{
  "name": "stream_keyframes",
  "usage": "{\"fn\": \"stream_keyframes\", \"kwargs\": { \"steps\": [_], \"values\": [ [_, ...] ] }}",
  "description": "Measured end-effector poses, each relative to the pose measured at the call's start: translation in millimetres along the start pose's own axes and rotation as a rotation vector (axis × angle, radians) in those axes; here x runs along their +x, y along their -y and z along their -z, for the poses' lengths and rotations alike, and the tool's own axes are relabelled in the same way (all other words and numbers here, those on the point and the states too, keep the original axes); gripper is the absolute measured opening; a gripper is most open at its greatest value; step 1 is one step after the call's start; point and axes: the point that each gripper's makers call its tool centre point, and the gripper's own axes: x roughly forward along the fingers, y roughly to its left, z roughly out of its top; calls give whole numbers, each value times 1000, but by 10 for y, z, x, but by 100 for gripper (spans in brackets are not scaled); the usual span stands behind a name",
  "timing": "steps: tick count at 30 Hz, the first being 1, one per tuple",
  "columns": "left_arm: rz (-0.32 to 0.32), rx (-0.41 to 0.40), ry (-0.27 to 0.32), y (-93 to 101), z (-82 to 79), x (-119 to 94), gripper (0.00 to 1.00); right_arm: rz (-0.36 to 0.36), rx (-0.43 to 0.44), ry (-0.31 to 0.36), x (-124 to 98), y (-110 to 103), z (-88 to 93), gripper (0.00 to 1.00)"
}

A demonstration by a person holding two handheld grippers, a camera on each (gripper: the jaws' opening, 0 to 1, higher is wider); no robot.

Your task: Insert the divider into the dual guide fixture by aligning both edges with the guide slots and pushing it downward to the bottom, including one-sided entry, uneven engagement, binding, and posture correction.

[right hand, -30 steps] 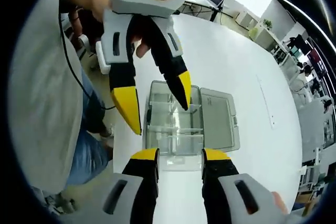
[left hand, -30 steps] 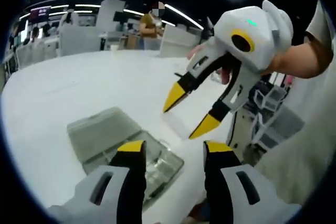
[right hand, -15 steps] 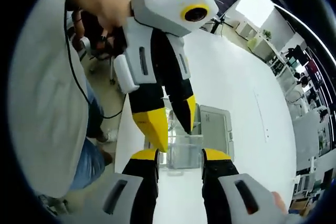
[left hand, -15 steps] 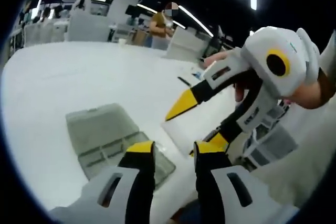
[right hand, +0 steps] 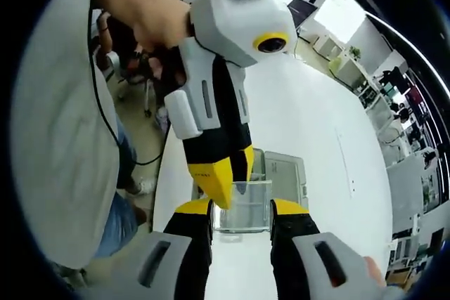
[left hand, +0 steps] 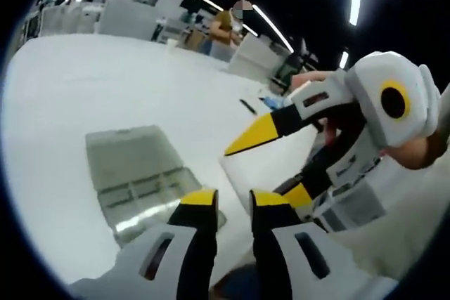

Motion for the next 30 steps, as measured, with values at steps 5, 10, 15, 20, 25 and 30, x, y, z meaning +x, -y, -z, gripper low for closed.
{"fn": "stream_keyframes", "kwargs": {
  "steps": [5, 10, 15, 20, 25, 30],
  "values": [
    [12, -33, 5, 24, -11, 9, 10, 4, -1, 2, -9, -1, -12, 27],
    [30, -77, 22, 61, -47, 9, 4, 10, -12, 1, -18, 5, -24, 27],
    [31, -109, 14, 55, -34, 2, 3, 14, -19, 0, -17, 6, -34, 27],
    [39, -136, 0, 64, -12, -3, 2, 13, -32, -2, -9, -6, -44, 27],
    [46, -170, -1, 47, -18, -13, 0, 18, -38, -1, -3, 2, -61, 27],
    [60, -202, 21, 29, -60, -29, 0, 31, -55, -2, -5, 41, -78, 28]
  ]
}}
